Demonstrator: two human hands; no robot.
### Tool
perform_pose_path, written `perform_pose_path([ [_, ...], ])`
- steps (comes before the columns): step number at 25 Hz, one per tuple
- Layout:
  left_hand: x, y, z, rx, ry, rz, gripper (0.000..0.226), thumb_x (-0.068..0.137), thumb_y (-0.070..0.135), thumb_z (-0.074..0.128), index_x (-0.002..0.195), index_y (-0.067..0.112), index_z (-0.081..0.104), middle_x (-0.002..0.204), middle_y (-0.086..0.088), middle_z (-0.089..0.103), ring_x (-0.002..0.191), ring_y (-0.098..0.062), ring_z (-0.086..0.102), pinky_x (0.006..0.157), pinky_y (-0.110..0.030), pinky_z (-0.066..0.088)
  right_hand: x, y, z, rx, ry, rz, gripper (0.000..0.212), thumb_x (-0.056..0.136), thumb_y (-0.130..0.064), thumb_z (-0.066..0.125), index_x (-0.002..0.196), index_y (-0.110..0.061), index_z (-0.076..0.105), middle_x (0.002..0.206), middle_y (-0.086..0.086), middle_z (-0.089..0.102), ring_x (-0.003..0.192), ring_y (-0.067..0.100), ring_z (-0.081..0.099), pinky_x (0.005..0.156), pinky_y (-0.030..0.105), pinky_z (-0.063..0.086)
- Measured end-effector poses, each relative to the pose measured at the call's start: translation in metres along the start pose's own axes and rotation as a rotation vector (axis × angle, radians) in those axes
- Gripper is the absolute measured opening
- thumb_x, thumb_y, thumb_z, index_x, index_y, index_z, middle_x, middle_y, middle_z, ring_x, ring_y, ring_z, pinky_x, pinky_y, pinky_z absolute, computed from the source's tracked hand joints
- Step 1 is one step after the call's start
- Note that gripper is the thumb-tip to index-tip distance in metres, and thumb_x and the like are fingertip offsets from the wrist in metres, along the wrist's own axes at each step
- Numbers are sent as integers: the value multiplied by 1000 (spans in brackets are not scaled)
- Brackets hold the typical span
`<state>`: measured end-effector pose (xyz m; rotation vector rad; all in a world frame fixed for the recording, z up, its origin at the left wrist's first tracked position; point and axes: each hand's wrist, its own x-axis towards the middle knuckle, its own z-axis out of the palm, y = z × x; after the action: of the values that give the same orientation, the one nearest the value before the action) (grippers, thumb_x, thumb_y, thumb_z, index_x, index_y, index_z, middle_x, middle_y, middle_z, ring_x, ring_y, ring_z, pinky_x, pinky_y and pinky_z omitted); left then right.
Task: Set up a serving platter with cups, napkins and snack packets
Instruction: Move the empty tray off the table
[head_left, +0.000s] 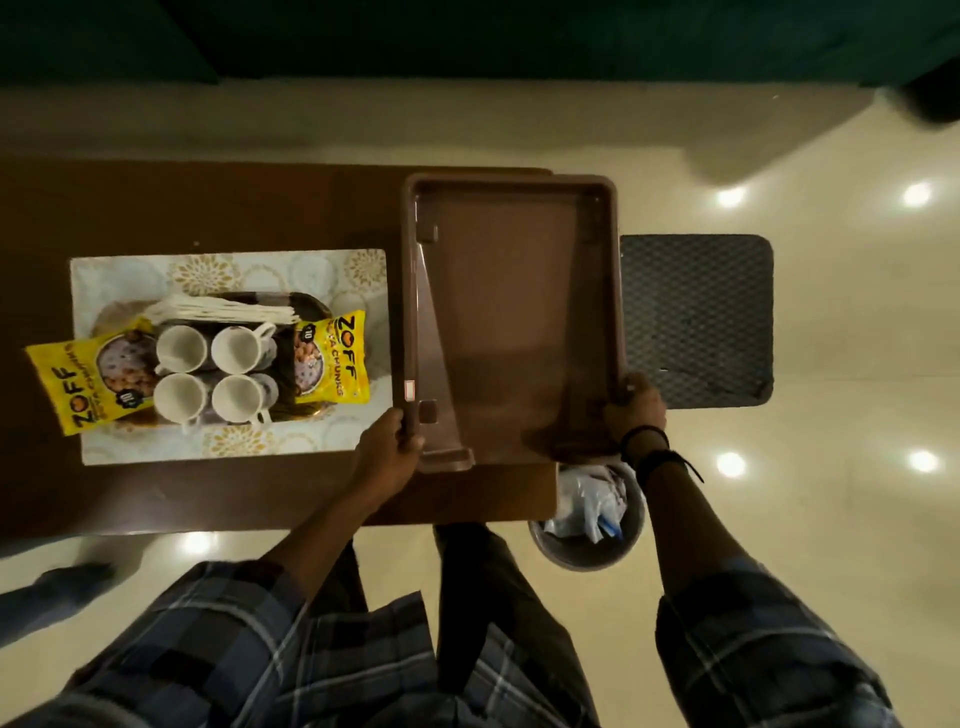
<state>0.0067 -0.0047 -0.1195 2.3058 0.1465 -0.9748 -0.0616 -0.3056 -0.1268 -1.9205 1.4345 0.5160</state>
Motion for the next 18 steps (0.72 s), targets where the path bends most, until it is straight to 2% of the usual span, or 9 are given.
perform_pose_path([
  [3, -3, 29, 16, 2, -27, 57, 33, 82, 13, 67, 113, 3, 59, 110, -20, 69, 100, -35, 65, 84, -41, 51, 5, 18, -33, 41, 56, -14, 46, 73, -6, 77, 115, -6, 59, 117, 22, 65, 110, 41, 59, 90, 47, 49],
  [7, 5, 82, 46, 36, -174, 152, 47, 84, 22, 68, 127, 8, 53, 124, -15, 63, 109, -29, 61, 87, -36, 49, 29, 48, -83, 90, 131, 51, 50, 75, 2, 68, 123, -8, 59, 122, 23, 64, 112, 42, 58, 95, 49, 49],
  [10, 16, 121, 72, 90, -238, 236, 36, 83, 28, 68, 116, 16, 58, 106, -4, 66, 88, -19, 62, 78, -37, 54, 55, 70, -113, 70, 171, 108, 49, 76, 2, 66, 124, -8, 59, 122, 23, 63, 112, 43, 58, 98, 48, 48],
  [13, 30, 150, 107, 109, -299, 237, 26, 82, 28, 69, 104, 18, 60, 82, 10, 53, 79, -21, 64, 73, -46, 58, 86, 98, -127, 107, 194, 192, 49, 77, 1, 67, 124, -8, 57, 121, 23, 65, 112, 42, 58, 99, 49, 49],
  [16, 42, 164, 147, 70, -307, 193, 26, 82, 22, 70, 104, 15, 59, 79, 9, 47, 83, -30, 67, 73, -49, 59, 116, 119, -133, 88, 207, 228, 53, 76, -5, 73, 125, -10, 56, 122, 21, 65, 113, 40, 58, 96, 43, 48],
  [18, 44, 163, 169, 65, -310, 162, 20, 83, 19, 69, 98, 15, 57, 86, 1, 54, 83, -33, 67, 72, -50, 58, 132, 128, -133, 66, 214, 218, 55, 75, -7, 74, 127, -12, 54, 124, 20, 63, 115, 39, 57, 96, 42, 47],
])
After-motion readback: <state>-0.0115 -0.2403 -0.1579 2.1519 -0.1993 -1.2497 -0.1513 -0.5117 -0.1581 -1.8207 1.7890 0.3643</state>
